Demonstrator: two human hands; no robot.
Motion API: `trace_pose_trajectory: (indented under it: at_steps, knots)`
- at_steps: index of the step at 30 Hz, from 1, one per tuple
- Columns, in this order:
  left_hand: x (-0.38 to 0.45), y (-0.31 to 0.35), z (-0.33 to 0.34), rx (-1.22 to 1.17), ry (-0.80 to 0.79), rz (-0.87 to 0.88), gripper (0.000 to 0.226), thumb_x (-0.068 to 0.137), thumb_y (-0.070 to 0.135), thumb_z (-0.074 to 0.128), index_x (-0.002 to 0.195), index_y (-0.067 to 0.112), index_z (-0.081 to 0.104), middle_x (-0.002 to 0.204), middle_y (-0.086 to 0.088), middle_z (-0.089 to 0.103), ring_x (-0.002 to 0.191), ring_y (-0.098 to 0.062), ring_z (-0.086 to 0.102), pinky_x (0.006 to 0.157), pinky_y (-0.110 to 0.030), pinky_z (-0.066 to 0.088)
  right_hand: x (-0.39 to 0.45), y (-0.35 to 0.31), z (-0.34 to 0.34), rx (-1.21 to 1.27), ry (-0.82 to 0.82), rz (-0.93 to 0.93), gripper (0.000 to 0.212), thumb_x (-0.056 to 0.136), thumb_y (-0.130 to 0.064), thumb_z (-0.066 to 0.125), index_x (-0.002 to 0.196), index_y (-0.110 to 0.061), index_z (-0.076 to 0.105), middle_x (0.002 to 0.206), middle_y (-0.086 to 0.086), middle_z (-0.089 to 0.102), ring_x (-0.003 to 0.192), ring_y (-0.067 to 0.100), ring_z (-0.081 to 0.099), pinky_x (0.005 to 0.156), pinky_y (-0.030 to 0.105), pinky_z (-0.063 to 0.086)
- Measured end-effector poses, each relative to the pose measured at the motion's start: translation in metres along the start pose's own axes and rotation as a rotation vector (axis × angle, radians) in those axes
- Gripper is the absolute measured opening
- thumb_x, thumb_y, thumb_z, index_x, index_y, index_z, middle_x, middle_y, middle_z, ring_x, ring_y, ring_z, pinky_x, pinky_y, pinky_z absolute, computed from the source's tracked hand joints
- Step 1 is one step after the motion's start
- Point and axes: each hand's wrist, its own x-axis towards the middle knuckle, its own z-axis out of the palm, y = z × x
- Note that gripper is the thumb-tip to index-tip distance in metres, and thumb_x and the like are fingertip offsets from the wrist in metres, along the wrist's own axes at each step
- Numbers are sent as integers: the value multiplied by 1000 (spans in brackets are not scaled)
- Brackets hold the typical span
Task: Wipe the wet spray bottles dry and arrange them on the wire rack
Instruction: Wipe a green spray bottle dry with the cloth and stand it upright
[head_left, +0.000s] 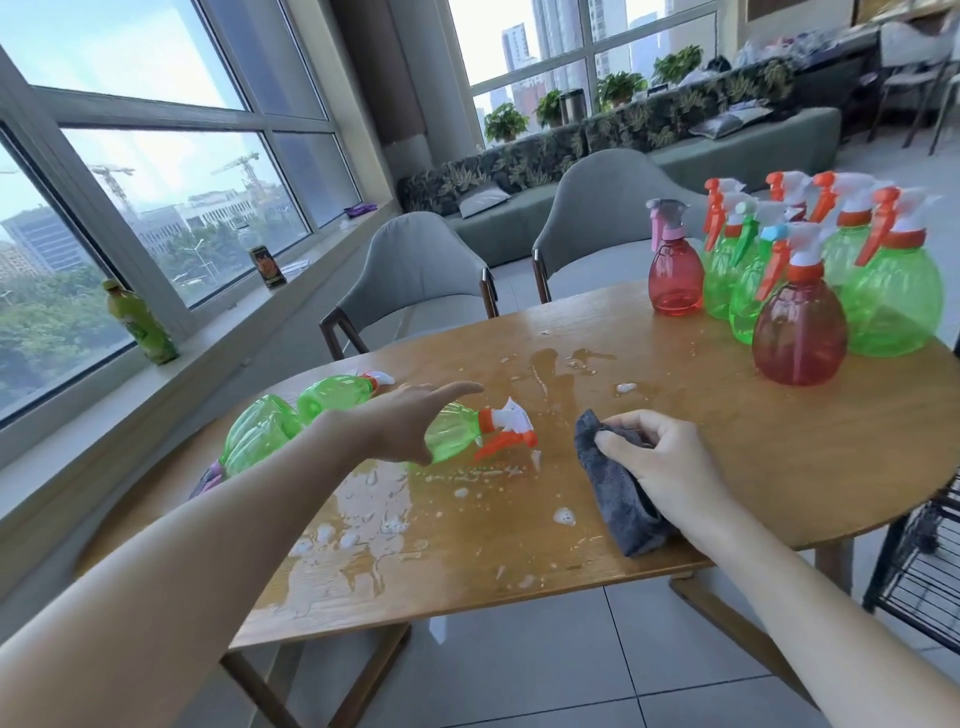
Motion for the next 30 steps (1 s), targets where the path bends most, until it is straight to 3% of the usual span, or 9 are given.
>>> trace_pose_trajectory:
  at_steps: [3,5,10,14,18,24,27,30]
  knots:
    - [-14,-2,4,-181,41,-3,105,86,19,88,162,47,22,157,-2,50,138,-30,55,110,-42,48,-2,0,-2,13,0,-3,5,91,-29,77,95,-29,75,93,-12,77,92,10,73,85,42,61]
    - [-30,8,6,-360,119,12,95,88,21,87,154,51,26,154,2,47,139,-24,51,106,-35,44,-4,-1,-5,20,0,-11,6,91,-30,77,96,-29,75,94,-12,77,93,10,73,85,42,61]
    - [-64,53,30,-671,230,-7,76,94,42,80,147,55,27,146,-5,53,142,-19,48,111,-39,42,-9,-6,-14,35,34,-37,6,91,-29,77,96,-29,75,94,-12,78,93,11,73,81,38,61]
    - [-80,98,55,-818,349,10,64,103,41,69,149,56,27,149,-2,47,146,-14,39,110,-38,39,-12,-8,-26,39,53,-60,4,91,-26,77,95,-28,76,91,-12,77,89,8,73,73,29,56]
    - [-88,119,79,-915,466,-24,62,103,48,64,148,62,24,165,6,36,152,-13,33,123,-51,37,-12,-4,-35,20,55,-70,7,89,-27,78,96,-29,76,92,-13,78,92,7,73,78,31,57]
    - [-101,139,96,-859,588,-38,59,107,46,54,154,57,19,158,24,25,145,4,22,117,-29,21,-20,-4,-35,-9,28,-105,8,89,-26,78,92,-32,75,88,-19,76,89,4,72,76,29,56]
    - [-106,141,104,-857,646,-73,53,107,51,49,150,62,19,160,23,29,147,5,25,118,-27,22,-29,-8,-26,-62,-53,-159,10,90,-26,77,94,-35,76,91,-22,75,90,-1,70,79,28,56]
    - [-112,138,109,-865,656,-72,51,104,57,46,147,69,20,161,28,31,149,9,27,120,-28,22,-38,-14,-11,-148,-61,-291,16,91,-21,77,100,-34,77,97,-22,74,96,-6,66,80,15,51]
